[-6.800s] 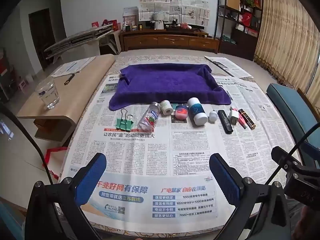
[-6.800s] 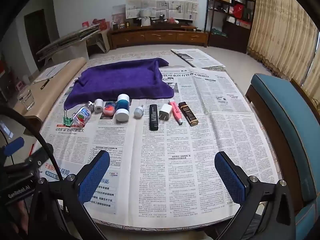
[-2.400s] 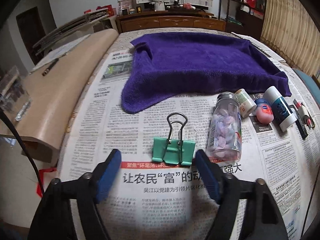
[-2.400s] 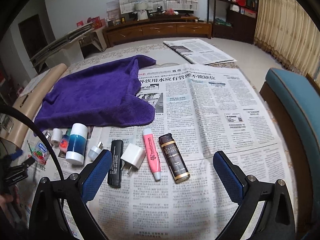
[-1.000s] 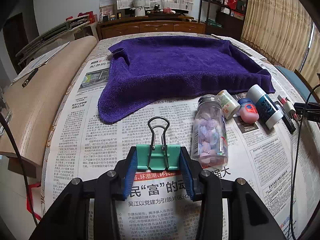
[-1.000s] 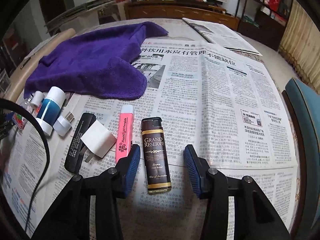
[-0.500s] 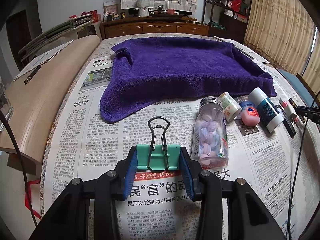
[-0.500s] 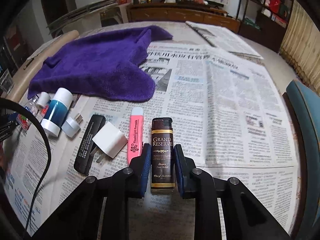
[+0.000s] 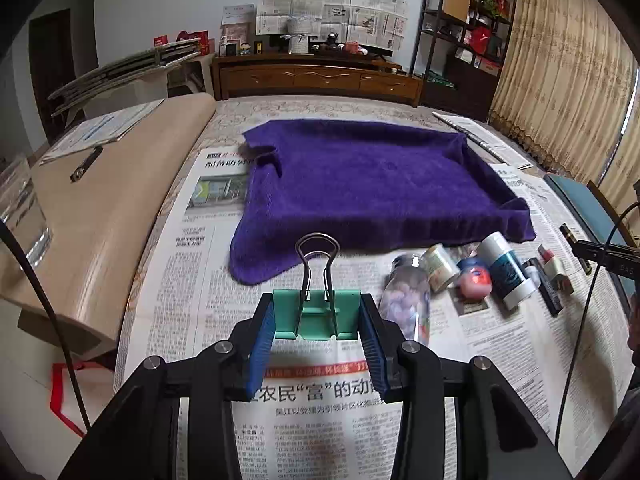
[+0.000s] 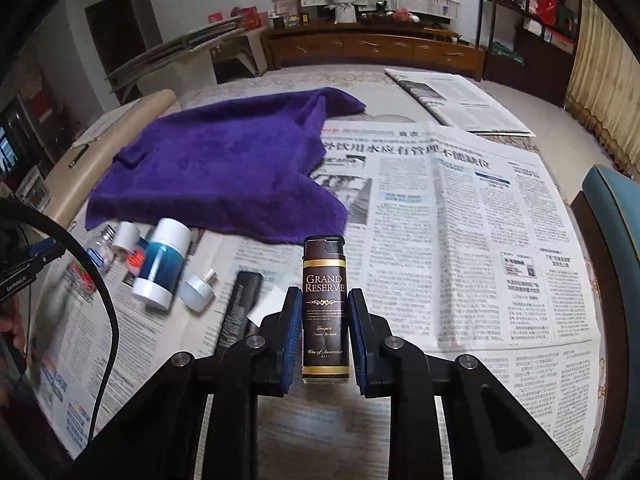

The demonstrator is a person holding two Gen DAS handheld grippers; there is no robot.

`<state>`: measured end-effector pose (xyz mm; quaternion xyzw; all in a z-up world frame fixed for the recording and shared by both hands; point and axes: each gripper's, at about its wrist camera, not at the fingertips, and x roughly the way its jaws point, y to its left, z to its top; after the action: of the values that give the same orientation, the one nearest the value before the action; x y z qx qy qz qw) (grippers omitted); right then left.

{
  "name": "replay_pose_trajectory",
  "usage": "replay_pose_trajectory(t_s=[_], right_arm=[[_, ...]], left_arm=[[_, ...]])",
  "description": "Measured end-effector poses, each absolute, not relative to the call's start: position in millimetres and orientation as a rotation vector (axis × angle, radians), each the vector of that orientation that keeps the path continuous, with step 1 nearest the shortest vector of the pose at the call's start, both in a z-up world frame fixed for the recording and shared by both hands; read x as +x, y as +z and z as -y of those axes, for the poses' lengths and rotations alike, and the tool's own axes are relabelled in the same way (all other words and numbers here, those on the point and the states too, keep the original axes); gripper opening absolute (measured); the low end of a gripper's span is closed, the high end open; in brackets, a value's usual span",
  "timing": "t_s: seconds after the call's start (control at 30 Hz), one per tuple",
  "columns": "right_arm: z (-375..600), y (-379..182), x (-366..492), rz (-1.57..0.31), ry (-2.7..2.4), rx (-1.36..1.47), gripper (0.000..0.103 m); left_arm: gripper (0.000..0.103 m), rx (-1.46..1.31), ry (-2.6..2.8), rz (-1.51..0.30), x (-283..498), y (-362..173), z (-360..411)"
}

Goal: Organize rigid objects
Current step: 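Carry the clip with the left gripper onto the towel while the right gripper places the bottle there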

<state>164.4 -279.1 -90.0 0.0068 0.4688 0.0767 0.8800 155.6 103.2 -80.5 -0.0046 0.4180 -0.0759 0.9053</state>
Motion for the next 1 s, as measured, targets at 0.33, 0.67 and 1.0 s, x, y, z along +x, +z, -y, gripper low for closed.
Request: replay_pose_trajectory(t_s=[0.33,0.67,1.0], right_arm=[[244,-61,211,-0.927,0.234,0.038,0.023],[206,-50,287,-0.906,0.287,0.030,0.023],[185,-81,355,-0.969,0.292,0.029,0.023]], left_arm=[[0.039,0.034,-0.211,-0.807,204,-35,-81],[0.039,0.034,-0.265,-0.802,285,-21,-51],[0.039,0.005,-0.297,-0.901,351,-67,-31]])
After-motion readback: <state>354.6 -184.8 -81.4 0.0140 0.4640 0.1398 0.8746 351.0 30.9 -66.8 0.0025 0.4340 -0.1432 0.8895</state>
